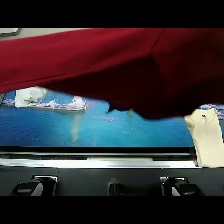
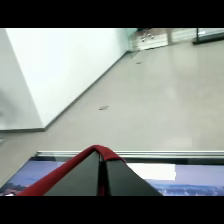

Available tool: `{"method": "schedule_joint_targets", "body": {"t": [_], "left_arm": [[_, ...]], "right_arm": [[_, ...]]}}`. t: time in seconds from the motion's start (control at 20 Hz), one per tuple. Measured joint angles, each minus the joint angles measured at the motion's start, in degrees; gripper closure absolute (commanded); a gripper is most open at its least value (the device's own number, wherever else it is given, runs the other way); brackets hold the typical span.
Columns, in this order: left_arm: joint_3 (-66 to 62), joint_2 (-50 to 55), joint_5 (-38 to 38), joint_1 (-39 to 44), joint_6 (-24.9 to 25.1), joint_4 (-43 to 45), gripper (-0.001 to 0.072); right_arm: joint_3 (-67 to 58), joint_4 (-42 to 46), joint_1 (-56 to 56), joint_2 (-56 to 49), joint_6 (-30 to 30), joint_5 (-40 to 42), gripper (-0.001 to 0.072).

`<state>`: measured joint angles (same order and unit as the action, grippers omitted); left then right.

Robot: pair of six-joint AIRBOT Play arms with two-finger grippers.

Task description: Fold the clothes and pants, and hang the long-sleeved shirts on hangers.

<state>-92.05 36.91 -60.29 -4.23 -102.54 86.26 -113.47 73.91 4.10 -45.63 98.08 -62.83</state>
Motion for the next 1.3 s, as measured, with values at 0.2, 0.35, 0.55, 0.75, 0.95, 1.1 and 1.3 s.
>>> {"method": "schedule_joint_targets", "body": {"t": [0.2, 0.35, 0.55, 0.75, 0.95, 1.1, 1.3], "left_arm": [[2.3, 1.6, -2.0, 0.0, -1.0, 1.4, 0.0691], [5.5, 7.8, -2.5, 0.0, -1.2, 1.1, 0.0690], [9.2, 21.6, -1.5, 0.0, -1.4, 0.7, 0.0691], [10.6, 37.3, 3.0, 0.0, -1.4, 0.4, 0.0690], [11.0, 49.5, 6.3, 0.0, -1.6, -0.8, 0.0689], [11.0, 55.1, 7.2, 0.0, -1.6, -2.3, 0.0679], [10.5, 57.9, 7.2, -0.1, -1.9, -3.3, 0.0103]], "right_arm": [[-0.5, 3.5, 0.0, -4.5, 2.1, -2.4, 0.0685], [-0.6, 5.0, 0.0, -14.3, 3.1, -3.2, 0.0685], [-0.6, 5.1, 0.0, -31.8, 5.1, -1.1, 0.0685], [-0.6, 1.7, 0.0, -49.4, 6.2, 4.0, 0.0683], [-0.6, -4.7, 0.0, -62.1, 7.3, 5.8, 0.0682], [-0.6, -8.7, 0.0, -67.6, 7.7, 5.4, 0.0534], [-0.6, -12.1, 0.0, -69.9, 8.5, 2.1, 0.0483]]}}
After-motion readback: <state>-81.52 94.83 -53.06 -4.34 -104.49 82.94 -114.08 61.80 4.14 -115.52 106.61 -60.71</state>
